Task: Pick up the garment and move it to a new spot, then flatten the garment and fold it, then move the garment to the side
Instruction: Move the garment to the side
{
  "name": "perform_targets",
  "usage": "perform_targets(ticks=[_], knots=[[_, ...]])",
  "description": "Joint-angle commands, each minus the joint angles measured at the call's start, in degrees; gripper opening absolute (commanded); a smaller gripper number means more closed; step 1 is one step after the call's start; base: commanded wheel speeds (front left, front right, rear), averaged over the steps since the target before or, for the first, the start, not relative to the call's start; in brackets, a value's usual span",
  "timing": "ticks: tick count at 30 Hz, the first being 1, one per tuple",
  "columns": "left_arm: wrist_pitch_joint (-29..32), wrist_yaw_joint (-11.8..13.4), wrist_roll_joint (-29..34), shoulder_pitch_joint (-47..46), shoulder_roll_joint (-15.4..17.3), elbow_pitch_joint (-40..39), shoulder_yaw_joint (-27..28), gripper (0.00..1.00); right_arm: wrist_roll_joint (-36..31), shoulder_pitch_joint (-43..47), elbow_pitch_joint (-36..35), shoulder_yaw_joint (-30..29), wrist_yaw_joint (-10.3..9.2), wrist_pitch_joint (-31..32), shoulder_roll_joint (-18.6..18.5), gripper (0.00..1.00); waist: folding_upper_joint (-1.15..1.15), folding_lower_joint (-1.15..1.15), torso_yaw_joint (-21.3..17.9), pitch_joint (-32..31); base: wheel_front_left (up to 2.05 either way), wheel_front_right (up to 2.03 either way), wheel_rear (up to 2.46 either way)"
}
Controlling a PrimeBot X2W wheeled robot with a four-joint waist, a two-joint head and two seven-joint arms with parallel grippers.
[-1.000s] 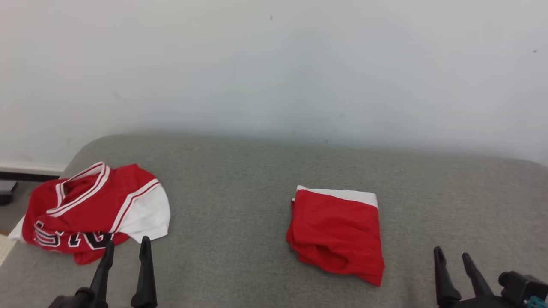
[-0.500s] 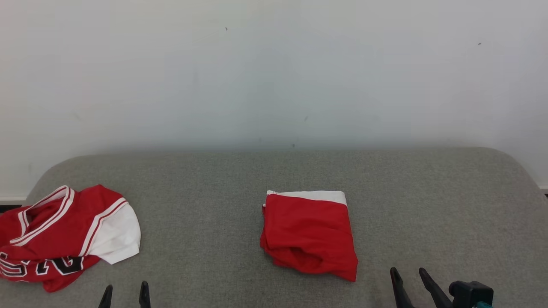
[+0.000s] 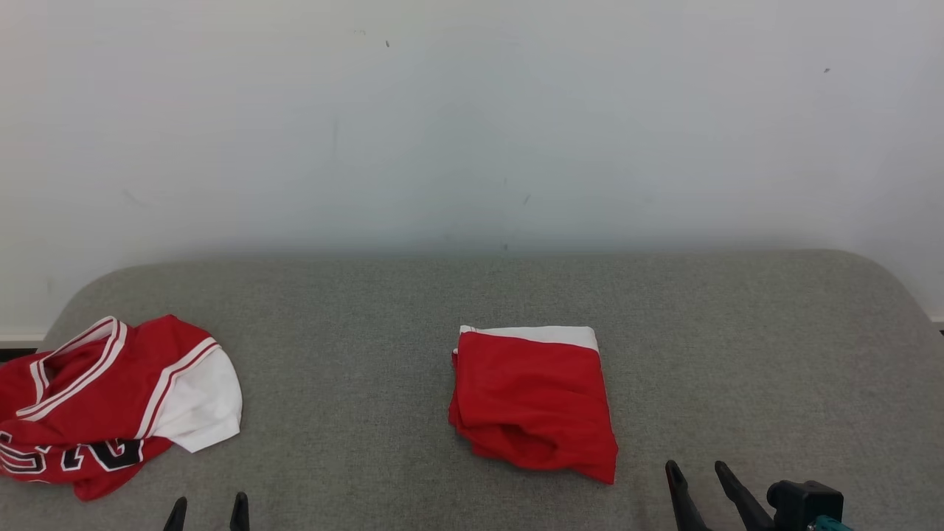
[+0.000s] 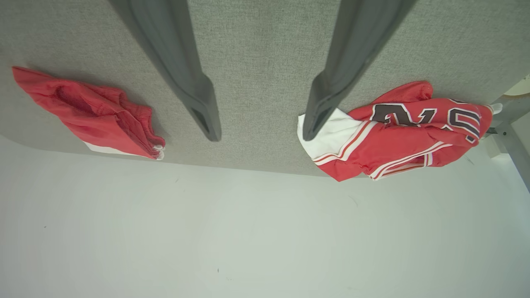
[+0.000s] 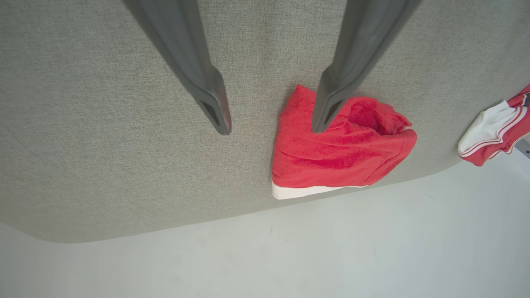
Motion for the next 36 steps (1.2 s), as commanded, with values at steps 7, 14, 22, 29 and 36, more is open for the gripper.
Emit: perform_targets(ticks=[7,14,22,29,36], knots=[[-0.3,0.4,-0.3,0.7,0.3,-0.9,-0.1,1.00,0.9,0.2,0.3,0.2,-0.11,0.1,0.0,1.00,-0.01,0.00,1.0,0.1,0.00,0.00,0.00],[0.4,0.8,0.0,0.8,0.1,-2.1,-0.9,1.00,2.2,-2.3,1.0,-1.5,-0.11,3.7,0.0,1.00,-0.01,0.00,2.8,0.6,0.00,0.00,0.00],[2.6,-0.1,-1.0,0.3,0.0,-4.2,-2.6,1.00,-0.2,-11.8,3.5,-8.1,-0.11,20.6,0.0,1.00,-0.01,0.00,8.5,2.6,0.00,0.00,0.00],[4.9,-0.8,-2.0,-1.4,1.1,-5.7,-2.9,1.00,-5.6,-19.2,8.1,-16.8,-0.11,34.7,0.0,1.00,-0.01,0.00,14.9,4.8,0.00,0.00,0.00],[5.7,-1.0,-1.9,-2.7,1.3,-6.5,-3.9,1.00,-12.6,-23.7,14.7,-22.6,-0.11,37.9,-0.1,1.00,-0.01,0.00,20.2,7.5,0.00,0.00,0.00]])
